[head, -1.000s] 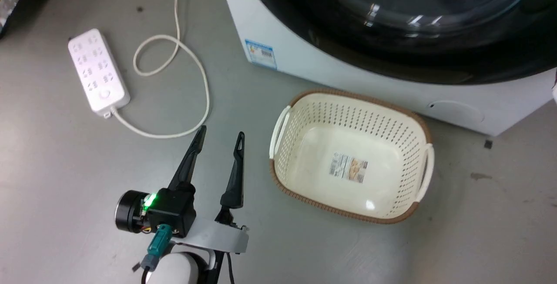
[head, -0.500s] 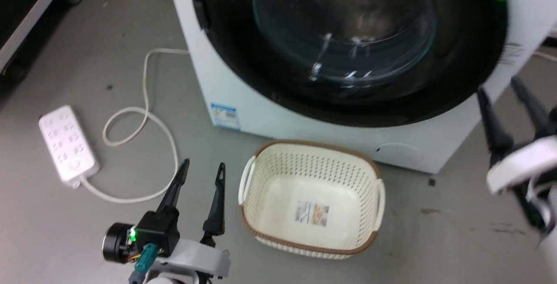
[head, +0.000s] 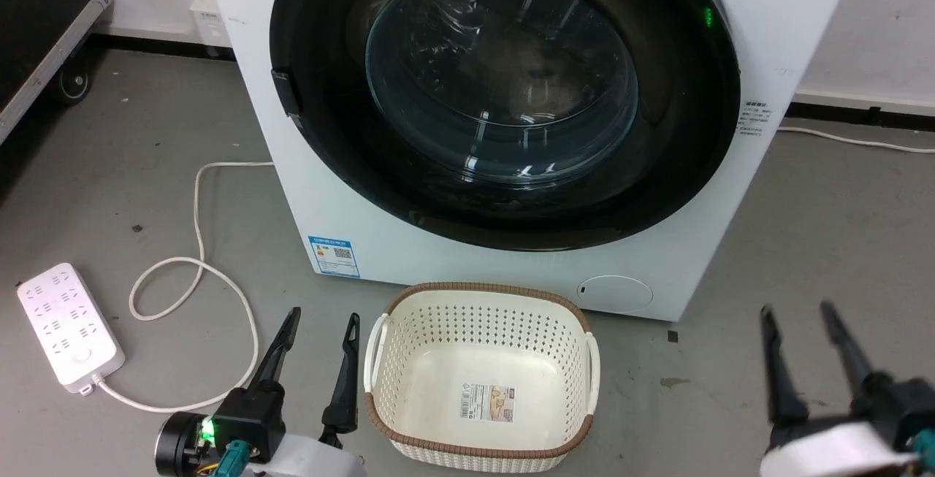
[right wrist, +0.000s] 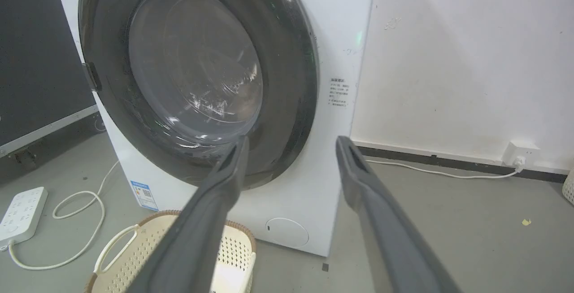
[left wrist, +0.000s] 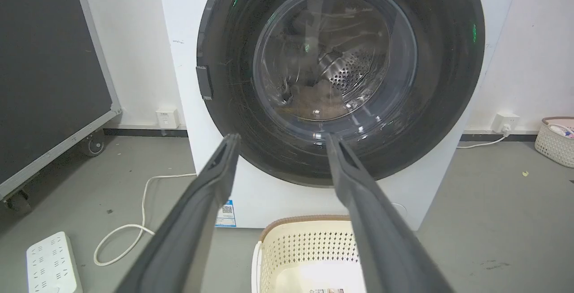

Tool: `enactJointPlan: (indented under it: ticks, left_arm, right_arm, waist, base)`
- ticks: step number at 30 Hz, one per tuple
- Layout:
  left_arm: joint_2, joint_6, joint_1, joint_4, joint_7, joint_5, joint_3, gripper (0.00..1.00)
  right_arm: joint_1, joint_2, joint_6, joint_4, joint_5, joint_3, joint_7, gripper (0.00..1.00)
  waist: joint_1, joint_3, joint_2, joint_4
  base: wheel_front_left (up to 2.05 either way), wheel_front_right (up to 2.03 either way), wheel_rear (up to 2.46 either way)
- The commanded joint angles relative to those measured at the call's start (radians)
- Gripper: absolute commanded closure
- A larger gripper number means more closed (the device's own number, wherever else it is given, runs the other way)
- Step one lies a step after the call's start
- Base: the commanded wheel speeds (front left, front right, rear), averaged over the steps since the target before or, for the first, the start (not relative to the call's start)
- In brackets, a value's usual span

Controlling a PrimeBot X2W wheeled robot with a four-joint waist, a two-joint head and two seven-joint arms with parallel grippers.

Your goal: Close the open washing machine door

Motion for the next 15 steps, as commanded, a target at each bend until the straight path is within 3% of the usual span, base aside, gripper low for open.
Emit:
enactJointPlan:
  ticks: [1, 11, 12, 15]
  left_arm:
    - [0.000, -0.003, 0.010, 0.002, -0.004, 0.008, 0.001, 0.00]
    - [-0.007, -0.003, 0.014, 0.029, -0.004, 0.002, 0.008, 0.00]
    - [-0.004, -0.001, 0.003, 0.030, 0.000, 0.001, 0.005, 1.00]
    - [-0.003, 0.000, 0.003, 0.031, 0.002, -0.001, 0.004, 1.00]
  right_arm:
    - [0.047, 0.020, -0.001, -0.019, -0.027, 0.003, -0.004, 0.00]
    - [0.086, 0.050, -0.001, -0.045, -0.049, -0.005, -0.004, 0.00]
    - [0.079, 0.045, 0.000, -0.040, -0.041, -0.005, 0.000, 1.00]
    - [0.079, 0.045, 0.000, -0.039, -0.040, -0.004, 0.001, 1.00]
  waist:
    - [0.0002, -0.002, 0.0000, 0.003]
    - [0.0002, -0.005, 0.0000, -0.002]
    - [0.0002, -0.006, 0.0000, -0.002]
    - [0.0002, -0.006, 0.0000, -0.002]
  base:
    - [0.00, 0.00, 0.00]
    - [0.00, 0.00, 0.00]
    - [0.00, 0.00, 0.00]
    - [0.00, 0.00, 0.00]
